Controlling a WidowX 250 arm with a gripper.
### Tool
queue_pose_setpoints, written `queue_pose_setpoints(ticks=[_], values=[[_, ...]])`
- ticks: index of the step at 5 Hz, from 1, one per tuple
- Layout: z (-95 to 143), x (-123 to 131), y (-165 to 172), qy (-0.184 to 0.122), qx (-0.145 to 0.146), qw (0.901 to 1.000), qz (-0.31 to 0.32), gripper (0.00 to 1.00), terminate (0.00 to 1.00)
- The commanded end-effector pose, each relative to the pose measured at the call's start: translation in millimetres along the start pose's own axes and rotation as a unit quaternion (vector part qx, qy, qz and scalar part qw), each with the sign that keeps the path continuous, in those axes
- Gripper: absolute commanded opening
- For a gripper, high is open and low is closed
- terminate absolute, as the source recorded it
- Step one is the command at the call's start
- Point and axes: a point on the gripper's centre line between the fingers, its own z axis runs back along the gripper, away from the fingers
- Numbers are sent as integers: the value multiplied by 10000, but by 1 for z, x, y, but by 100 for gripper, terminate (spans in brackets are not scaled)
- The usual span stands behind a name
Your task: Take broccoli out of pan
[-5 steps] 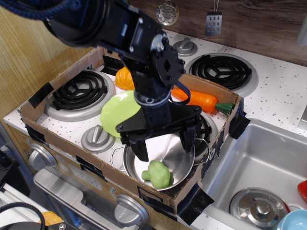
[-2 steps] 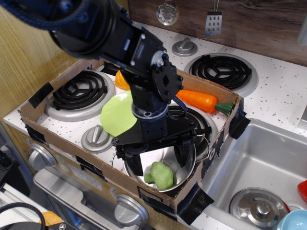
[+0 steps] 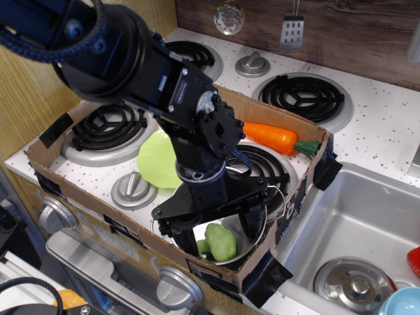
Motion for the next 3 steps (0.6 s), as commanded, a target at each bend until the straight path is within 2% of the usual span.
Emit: queue_pose_setpoints(ticks=[1,2,3], values=[[4,9,-16,-27,-55,9998,-198,100,0],[-5,7,-16,-8,-230,9994,-246,100,0],[-7,7,-16,-53,-271,9993,-263,0,0]])
